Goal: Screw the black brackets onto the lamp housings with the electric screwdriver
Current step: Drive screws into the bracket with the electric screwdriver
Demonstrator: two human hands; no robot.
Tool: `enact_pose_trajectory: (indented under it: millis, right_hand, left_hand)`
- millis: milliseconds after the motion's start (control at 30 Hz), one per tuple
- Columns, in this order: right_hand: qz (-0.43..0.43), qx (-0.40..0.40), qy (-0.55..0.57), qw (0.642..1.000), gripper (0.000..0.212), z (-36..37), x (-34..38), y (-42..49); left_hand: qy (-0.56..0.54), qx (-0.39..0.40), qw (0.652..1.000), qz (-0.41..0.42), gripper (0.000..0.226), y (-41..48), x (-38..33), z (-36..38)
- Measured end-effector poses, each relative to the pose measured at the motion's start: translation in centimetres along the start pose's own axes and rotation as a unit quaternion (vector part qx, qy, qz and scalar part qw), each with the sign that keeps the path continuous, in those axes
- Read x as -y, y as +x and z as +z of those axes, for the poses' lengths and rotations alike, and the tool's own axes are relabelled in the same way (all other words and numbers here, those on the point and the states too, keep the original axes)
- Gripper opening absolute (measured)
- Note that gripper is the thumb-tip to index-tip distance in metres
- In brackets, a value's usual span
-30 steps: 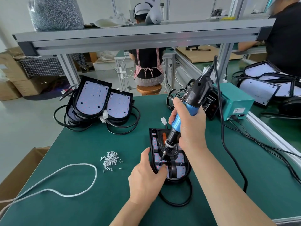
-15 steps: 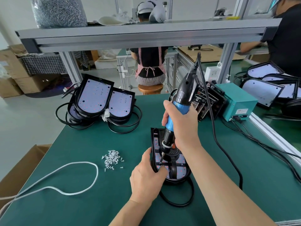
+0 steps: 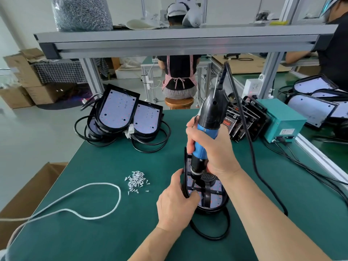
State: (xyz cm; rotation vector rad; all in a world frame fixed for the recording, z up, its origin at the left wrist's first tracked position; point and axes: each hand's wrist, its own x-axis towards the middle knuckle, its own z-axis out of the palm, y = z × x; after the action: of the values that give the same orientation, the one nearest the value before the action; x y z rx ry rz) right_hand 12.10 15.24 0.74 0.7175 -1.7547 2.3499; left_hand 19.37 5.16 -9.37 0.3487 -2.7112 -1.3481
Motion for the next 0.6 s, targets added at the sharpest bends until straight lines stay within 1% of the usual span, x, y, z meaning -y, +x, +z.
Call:
enact_pose_trajectory:
  millis: [67, 133, 200, 267, 300, 367, 433, 467, 500, 533, 600]
  right_hand:
    - [-0.004, 0.009, 0.015, 1.000, 0.012, 0.1, 1.1, 0.6]
    - [-0.025, 0.001, 0.057, 0.998, 0.015, 0.4, 2.7, 1.6]
    - [-0.042, -0.044, 0.114, 0.992, 0.015, 1.4, 3.7, 2.7]
    - [-0.030, -0.120, 0.155, 0.980, 0.016, 2.9, 3.4, 3.2]
    - [-0.016, -0.153, 0.160, 0.975, 0.017, 3.8, 2.8, 3.3]
    - [0.021, -0.198, 0.134, 0.971, 0.021, 5.7, 0.9, 3.2]
    - [0.051, -0.204, 0.099, 0.973, 0.022, 7.4, -1.2, 2.6]
    - [0.066, -0.199, 0.083, 0.974, 0.022, 8.1, -2.1, 2.2]
    - [0.082, -0.195, 0.070, 0.975, 0.023, 8.6, -3.0, 1.8]
    - [0.095, -0.194, 0.060, 0.975, 0.024, 8.9, -3.7, 1.4]
    - [0.111, -0.194, 0.048, 0.973, 0.025, 9.3, -4.4, 1.0]
  left_hand:
    - [0.000, -0.007, 1.000, 0.003, 0.059, 0.0, 0.1, 0.1]
    - [0.000, -0.017, 1.000, 0.004, 0.054, 0.0, 0.1, 0.2]
    - [-0.005, -0.030, 1.000, 0.006, 0.049, -0.2, 0.2, 0.3]
    - [-0.008, -0.048, 0.999, 0.016, 0.042, -0.6, 0.1, 0.3]
    - [-0.005, -0.054, 0.998, 0.029, 0.039, -0.8, 0.2, 0.3]
    - [0.010, -0.053, 0.997, 0.056, 0.035, -0.8, 0.0, 0.3]
    - [0.054, -0.033, 0.996, 0.058, 0.028, -0.6, 0.0, 0.1]
    - [0.083, -0.014, 0.995, 0.050, 0.030, -0.5, 0.1, 0.1]
    - [0.092, 0.002, 0.995, 0.039, 0.038, -0.3, 0.3, 0.1]
    - [0.074, 0.013, 0.997, 0.023, 0.048, -0.2, 0.4, 0.0]
    - [-0.025, 0.022, 0.999, 0.005, 0.056, -0.2, 0.8, 0.2]
